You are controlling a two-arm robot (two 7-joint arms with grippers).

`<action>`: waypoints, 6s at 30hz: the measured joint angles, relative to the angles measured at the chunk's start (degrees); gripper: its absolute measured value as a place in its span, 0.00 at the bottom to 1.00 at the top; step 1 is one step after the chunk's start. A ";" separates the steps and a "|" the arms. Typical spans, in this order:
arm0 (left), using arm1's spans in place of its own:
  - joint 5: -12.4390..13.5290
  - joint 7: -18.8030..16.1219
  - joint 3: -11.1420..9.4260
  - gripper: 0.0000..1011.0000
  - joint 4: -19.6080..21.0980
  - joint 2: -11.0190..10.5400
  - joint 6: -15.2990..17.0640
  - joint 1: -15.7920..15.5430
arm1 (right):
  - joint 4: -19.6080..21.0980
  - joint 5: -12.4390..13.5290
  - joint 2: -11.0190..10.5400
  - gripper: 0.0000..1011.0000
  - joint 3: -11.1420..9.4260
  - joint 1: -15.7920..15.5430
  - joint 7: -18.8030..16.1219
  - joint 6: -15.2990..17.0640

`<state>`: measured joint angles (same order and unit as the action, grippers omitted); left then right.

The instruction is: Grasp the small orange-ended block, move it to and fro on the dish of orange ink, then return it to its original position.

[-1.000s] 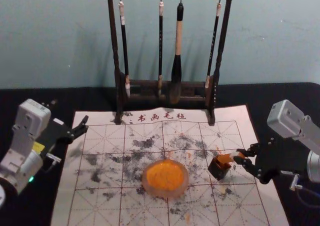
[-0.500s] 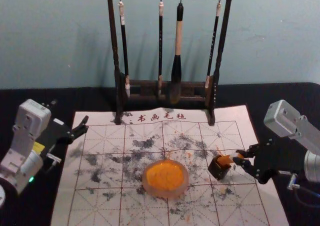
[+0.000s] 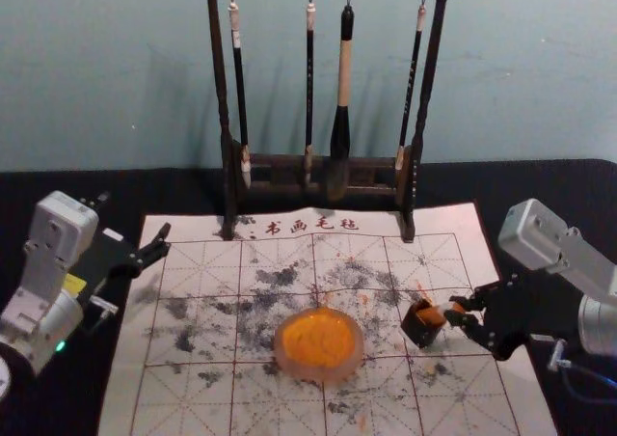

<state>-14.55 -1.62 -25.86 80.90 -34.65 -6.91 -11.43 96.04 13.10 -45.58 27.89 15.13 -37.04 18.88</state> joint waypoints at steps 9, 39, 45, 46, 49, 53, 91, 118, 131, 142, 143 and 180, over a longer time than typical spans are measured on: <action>0.00 0.00 0.00 0.99 0.00 0.00 0.00 0.00 | -0.65 -1.41 0.26 0.11 1.36 0.91 -0.53 0.02; 0.00 0.00 0.00 0.99 0.00 0.00 0.00 0.00 | -2.94 -6.12 1.89 0.11 4.90 5.96 -3.33 0.93; 0.00 0.00 0.00 0.99 0.00 0.00 0.00 0.00 | -2.06 -5.98 1.48 0.11 4.67 5.58 -3.40 1.13; 0.00 0.00 0.00 0.99 0.00 0.00 0.00 0.00 | -2.02 -5.97 1.47 0.11 4.65 5.56 -3.37 1.19; 0.00 0.00 0.00 0.99 0.00 0.00 0.00 0.00 | -1.98 -5.96 1.51 0.11 4.54 5.46 -3.17 1.26; 0.00 0.00 0.00 0.99 0.00 0.00 0.00 0.00 | -1.96 -5.95 1.56 0.11 4.46 5.37 -2.96 1.26; 0.00 0.00 0.00 0.99 0.00 0.00 0.00 0.00 | -2.00 -5.86 1.51 0.72 4.47 5.41 -3.02 1.16; 0.00 0.00 0.00 0.99 0.00 0.00 0.00 0.00 | 0.54 0.59 3.14 0.99 -3.60 0.51 4.78 -0.46; 0.00 0.00 0.00 0.99 0.00 0.00 0.00 0.00 | -0.58 -1.51 8.00 0.99 -12.06 -8.06 21.37 -4.07; 0.00 0.00 0.00 0.99 0.00 0.00 0.00 0.00 | -5.09 -4.16 12.13 0.99 -14.29 -11.72 27.02 -6.05; 0.00 0.00 0.00 0.99 0.00 0.00 0.00 0.00 | -5.29 -4.17 12.33 0.99 -14.44 -11.72 27.09 -6.10; 0.00 0.00 0.00 0.99 0.00 0.00 0.00 0.00 | -5.02 -4.26 12.07 0.99 -14.21 -11.78 27.11 -6.08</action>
<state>-14.55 -1.62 -25.86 80.90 -34.65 -6.91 -11.43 91.02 8.84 -33.51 13.69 3.35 -9.93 12.80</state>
